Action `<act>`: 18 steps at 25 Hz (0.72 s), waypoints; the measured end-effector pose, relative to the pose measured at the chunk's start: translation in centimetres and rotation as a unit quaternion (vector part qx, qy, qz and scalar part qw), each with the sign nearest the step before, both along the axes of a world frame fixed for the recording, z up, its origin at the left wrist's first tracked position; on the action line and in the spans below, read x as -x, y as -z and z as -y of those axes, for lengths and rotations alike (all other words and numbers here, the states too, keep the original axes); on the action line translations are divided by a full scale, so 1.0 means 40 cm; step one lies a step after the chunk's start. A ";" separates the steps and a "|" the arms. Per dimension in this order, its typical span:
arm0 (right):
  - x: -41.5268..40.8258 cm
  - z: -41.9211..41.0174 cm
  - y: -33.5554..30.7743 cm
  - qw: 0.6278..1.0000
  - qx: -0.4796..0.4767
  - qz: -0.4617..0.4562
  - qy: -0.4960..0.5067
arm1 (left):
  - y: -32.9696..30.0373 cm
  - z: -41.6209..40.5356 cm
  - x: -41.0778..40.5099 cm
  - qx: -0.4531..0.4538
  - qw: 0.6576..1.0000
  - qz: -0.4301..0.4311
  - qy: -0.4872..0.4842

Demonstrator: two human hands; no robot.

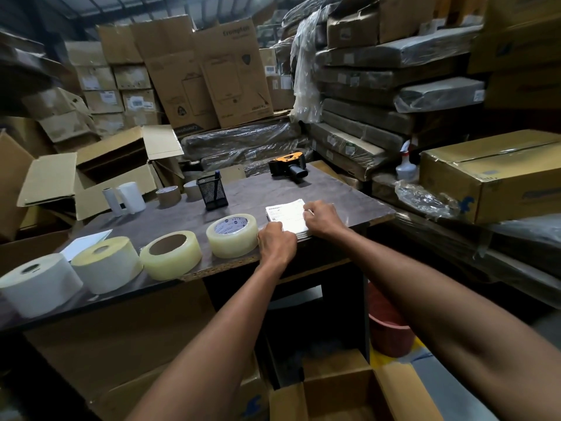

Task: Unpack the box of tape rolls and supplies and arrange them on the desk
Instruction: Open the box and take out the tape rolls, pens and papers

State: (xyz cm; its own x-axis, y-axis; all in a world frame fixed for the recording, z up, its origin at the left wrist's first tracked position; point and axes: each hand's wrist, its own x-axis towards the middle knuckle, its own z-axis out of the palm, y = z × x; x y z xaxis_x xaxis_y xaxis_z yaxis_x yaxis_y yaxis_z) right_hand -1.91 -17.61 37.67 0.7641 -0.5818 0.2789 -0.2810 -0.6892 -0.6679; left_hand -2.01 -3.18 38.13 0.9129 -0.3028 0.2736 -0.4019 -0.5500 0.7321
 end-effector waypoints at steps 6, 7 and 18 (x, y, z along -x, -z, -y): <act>0.048 0.008 -0.001 0.999 0.038 0.021 -0.019 | 0.038 0.001 -0.008 -0.018 0.999 0.031 0.007; 0.057 0.012 0.004 0.999 0.033 0.028 -0.020 | 0.047 -0.002 -0.006 -0.014 0.999 0.037 0.005; 0.230 -0.057 0.105 0.951 -0.148 0.271 0.010 | 0.186 -0.073 0.168 0.149 0.984 0.093 0.037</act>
